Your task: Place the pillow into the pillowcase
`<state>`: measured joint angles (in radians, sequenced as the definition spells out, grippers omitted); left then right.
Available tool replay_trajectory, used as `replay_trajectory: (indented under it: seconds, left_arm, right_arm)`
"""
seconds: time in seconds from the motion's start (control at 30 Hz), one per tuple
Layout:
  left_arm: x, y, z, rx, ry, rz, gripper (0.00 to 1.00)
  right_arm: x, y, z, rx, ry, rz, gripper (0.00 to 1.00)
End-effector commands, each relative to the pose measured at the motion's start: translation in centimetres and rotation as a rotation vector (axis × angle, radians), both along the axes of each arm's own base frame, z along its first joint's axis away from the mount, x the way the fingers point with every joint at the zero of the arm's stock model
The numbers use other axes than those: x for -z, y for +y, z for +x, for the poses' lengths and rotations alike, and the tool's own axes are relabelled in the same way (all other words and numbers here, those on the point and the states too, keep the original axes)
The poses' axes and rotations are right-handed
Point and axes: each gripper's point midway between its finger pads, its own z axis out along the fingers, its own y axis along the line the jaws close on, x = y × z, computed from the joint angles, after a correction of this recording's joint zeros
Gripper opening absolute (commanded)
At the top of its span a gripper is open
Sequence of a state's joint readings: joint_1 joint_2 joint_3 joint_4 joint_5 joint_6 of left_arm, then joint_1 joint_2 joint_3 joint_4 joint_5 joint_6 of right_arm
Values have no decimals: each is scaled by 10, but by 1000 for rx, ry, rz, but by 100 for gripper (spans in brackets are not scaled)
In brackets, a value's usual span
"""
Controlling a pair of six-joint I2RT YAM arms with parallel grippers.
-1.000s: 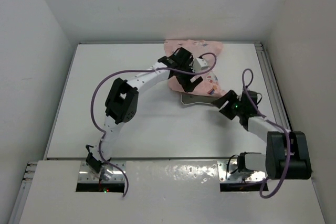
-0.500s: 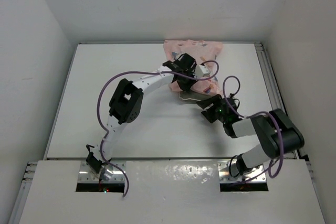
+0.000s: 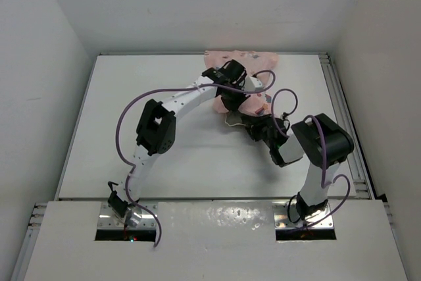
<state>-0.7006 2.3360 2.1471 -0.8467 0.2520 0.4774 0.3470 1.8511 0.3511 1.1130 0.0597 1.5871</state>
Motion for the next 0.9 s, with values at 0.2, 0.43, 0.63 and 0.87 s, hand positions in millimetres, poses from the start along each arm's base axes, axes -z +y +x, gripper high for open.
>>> replay_trajectory:
  seconds: [0.2,0.43,0.63,0.87]
  left_arm:
    - [-136,-22,-23,81,-45,-225,0]
    - [-224,-26,-28,90,-171,-378,0]
    - [-320,-32,-50,166,-293,-611,0]
    - [-378,-36,-76,227,-341,-763,0]
  right_arm:
    - [-68,-15,30,38,-230,-58,0]
    - [-183,-25,44,15,-426,-425,0]
    - [-262,-45,41,116,-525,-550,0]
    - [-258,-45,32,107,-512,-574,0]
